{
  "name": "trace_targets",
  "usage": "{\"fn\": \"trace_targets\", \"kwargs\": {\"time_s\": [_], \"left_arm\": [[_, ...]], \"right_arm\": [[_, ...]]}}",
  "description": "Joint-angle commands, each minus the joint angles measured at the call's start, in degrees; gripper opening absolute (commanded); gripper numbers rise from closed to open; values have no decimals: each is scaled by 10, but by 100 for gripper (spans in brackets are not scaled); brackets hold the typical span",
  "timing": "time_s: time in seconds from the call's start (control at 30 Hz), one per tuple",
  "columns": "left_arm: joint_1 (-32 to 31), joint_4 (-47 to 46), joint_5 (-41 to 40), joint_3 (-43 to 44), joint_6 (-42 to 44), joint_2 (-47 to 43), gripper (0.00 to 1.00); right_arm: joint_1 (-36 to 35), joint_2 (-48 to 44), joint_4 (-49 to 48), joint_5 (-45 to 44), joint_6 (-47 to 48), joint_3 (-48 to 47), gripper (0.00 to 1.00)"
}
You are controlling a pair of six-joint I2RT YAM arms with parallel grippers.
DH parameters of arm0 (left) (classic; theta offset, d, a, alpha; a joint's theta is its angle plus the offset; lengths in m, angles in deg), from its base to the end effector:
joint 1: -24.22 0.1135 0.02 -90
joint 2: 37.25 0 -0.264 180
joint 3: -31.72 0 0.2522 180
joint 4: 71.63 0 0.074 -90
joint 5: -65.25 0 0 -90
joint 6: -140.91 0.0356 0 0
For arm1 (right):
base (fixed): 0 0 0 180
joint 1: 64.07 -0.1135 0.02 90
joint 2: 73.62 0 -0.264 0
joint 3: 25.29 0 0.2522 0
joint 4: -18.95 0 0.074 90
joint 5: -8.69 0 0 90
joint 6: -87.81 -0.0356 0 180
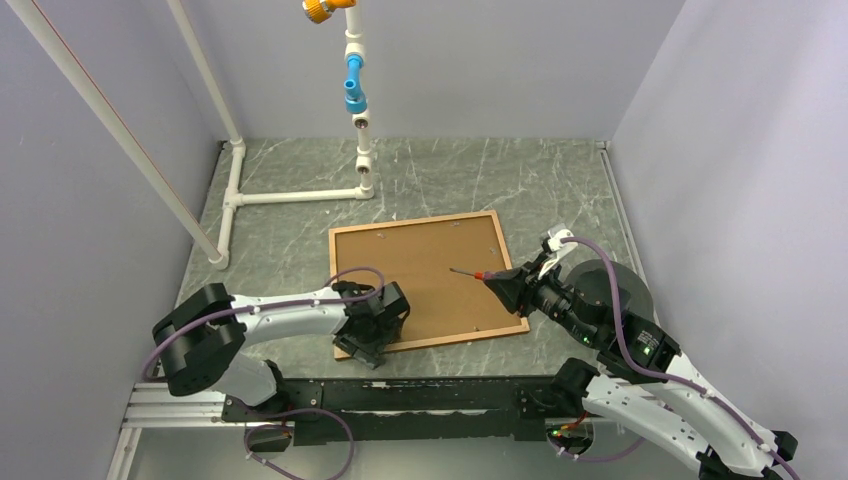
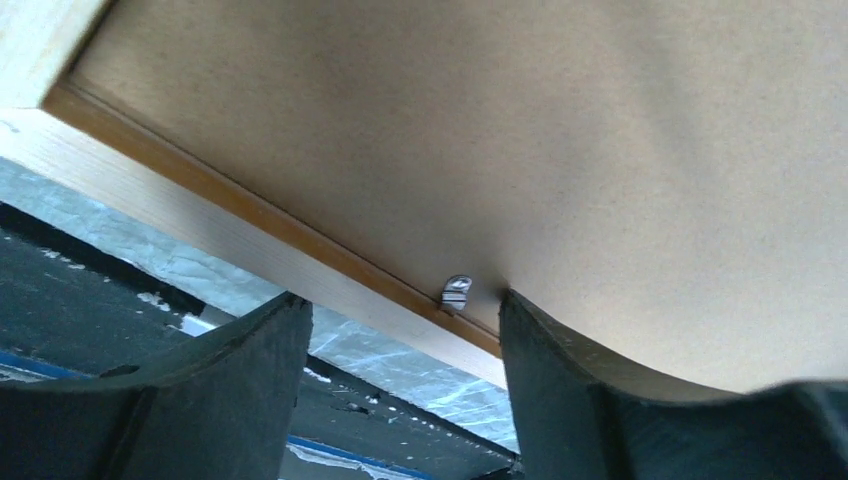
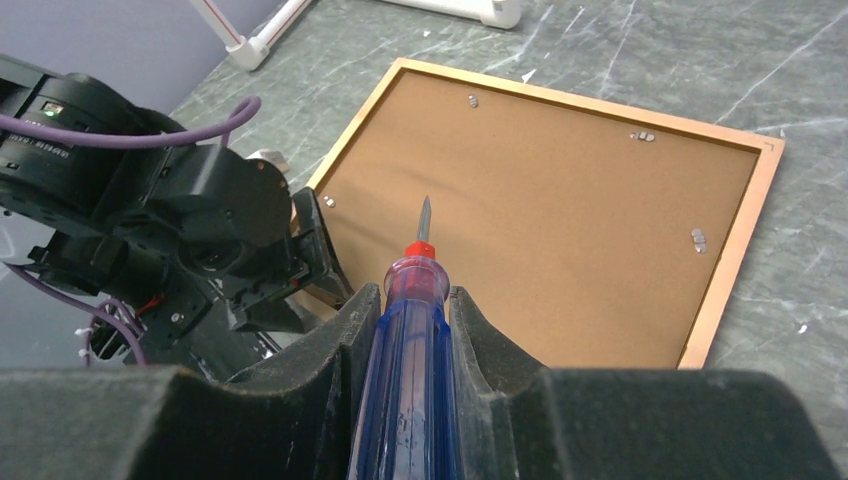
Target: Take the photo out of the frame
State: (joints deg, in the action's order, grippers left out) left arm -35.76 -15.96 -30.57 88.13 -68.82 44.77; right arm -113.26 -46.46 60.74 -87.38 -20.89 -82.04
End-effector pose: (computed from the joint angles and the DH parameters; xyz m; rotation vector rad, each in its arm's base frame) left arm 0.1169 -0.1951 0.1578 -1.5200 2.6225 -0.2307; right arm 0.0756 0.0818 0.3354 -0.4089 1.8007 0.7501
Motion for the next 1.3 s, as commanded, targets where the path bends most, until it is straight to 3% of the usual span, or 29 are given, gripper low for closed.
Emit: {"fn": "trace_targets", "kwargs": {"time_s": [0.0, 0.13, 0.33, 0.67, 0.87, 0.97, 1.27], "left_arm": [[7, 50, 1, 33, -288, 29, 65], [7, 38, 3, 18, -280, 39, 39], [7, 33, -29, 8, -229, 38, 17], [11, 38, -81, -33, -185, -5, 12], [63, 71, -125, -12, -76, -9, 0], [94, 99, -153, 6, -19, -8, 0], [176, 11, -196, -3, 314, -51, 0]], "right_arm": [[-2, -1, -14, 9, -9, 0, 0], [-3, -2, -11, 6, -9, -2, 0], [-2, -5, -13, -1, -9, 0, 0], [-3, 16, -17, -6, -10, 2, 0], [-3, 34, -16, -6, -9, -1, 0], [-2, 40, -15, -9, -9, -1, 0], [-4, 110, -33, 63, 11, -6, 0]]}}
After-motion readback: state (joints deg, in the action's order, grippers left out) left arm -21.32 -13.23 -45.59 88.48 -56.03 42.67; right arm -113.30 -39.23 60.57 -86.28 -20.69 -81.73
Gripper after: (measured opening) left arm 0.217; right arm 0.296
